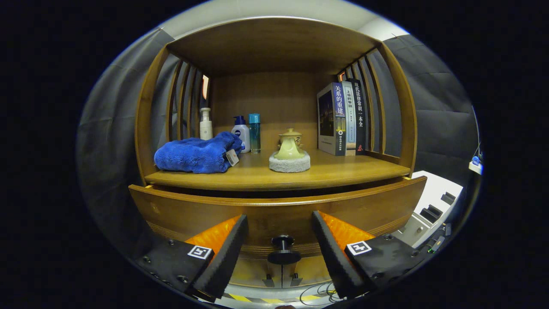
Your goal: Pull open the drawer, take out the items inside it, and place them on the countertop above the cabinet.
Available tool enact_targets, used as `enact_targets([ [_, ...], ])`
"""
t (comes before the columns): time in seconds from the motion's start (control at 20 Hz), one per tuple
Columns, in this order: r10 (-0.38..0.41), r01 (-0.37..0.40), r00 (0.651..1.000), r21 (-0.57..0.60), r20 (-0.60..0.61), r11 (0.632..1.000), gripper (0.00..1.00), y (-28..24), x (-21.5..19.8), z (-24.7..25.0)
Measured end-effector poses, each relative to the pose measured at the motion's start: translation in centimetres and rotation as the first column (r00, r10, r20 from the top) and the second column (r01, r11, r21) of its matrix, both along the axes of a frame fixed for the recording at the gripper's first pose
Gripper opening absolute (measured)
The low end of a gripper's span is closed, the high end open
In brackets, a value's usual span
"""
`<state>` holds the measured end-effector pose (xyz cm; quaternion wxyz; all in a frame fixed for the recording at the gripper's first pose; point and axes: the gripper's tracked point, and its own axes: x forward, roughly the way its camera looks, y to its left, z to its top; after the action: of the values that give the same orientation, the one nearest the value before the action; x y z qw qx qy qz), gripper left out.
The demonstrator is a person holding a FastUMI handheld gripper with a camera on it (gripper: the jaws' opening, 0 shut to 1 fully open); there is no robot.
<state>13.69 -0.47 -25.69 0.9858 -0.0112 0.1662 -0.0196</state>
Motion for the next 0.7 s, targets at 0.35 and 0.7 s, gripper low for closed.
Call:
enact_targets([
  [0.35, 0.002, -0.002, 1.000, 0.000, -0.008, 1.000, 0.98, -0.1, 2.4, -0.3],
  [0.7, 0.008, -0.008, 1.000, -0.017, 0.001, 1.000, 0.98, -0.2, 2.5, -0.4],
])
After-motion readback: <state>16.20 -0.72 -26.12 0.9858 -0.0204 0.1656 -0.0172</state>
